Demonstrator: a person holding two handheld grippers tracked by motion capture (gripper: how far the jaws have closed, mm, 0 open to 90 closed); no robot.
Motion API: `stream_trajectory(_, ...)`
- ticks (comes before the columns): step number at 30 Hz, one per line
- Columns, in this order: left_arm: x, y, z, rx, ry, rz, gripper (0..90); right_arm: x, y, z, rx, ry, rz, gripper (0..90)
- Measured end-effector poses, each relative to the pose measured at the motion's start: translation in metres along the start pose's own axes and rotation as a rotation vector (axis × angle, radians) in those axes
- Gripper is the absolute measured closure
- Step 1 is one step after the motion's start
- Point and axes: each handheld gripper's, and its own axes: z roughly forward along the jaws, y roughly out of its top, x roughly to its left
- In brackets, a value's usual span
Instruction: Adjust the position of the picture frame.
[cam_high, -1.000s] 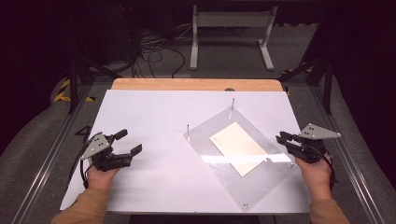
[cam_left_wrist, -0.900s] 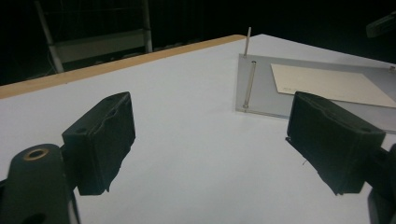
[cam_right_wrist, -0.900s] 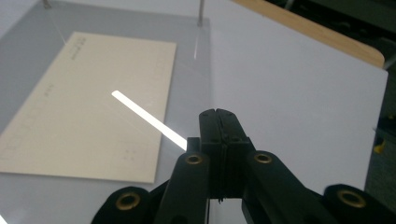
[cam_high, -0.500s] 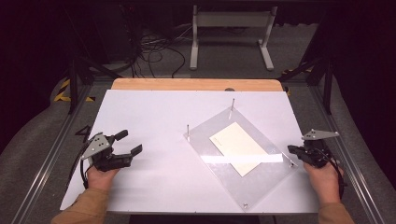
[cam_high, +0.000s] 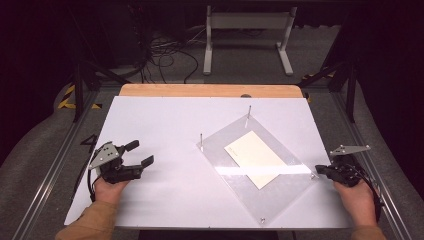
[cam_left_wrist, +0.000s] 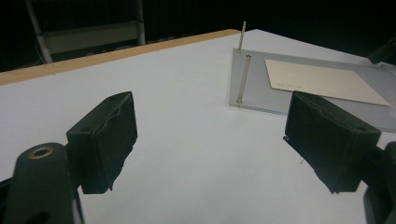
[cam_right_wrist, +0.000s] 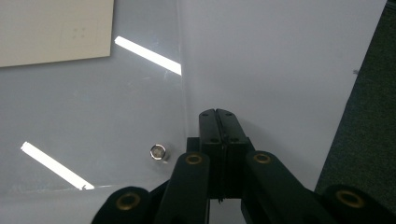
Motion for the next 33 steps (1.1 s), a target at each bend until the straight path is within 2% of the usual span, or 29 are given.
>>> stream_trajectory(5, 0.000, 0.000, 0.000, -0.002, 0.002, -0.001, 17.0, 0.001, -0.002, 0.002, 0.040, 0.007, -0.009, 89.5)
stream_trajectory(12, 0.000, 0.000, 0.000, 0.000, 0.000, -0.002, 17.1, 0.004, -0.003, 0.000, 0.058, 0.009, -0.014, 89.5)
stream_trajectory(22, -0.001, 0.000, 0.000, 0.001, -0.002, -0.011, 17.1, 0.004, -0.008, -0.003, 0.058, 0.015, 0.007, 89.6)
stream_trajectory(27, -0.001, 0.001, 0.001, -0.003, 0.003, 0.000, 17.1, 0.005, -0.010, -0.003, 0.050, 0.017, 0.019, 89.6)
stream_trajectory(33, -0.002, 0.000, 0.003, 0.001, 0.001, -0.007, 17.2, 0.013, -0.014, -0.006, 0.052, 0.035, 0.034, 89.7)
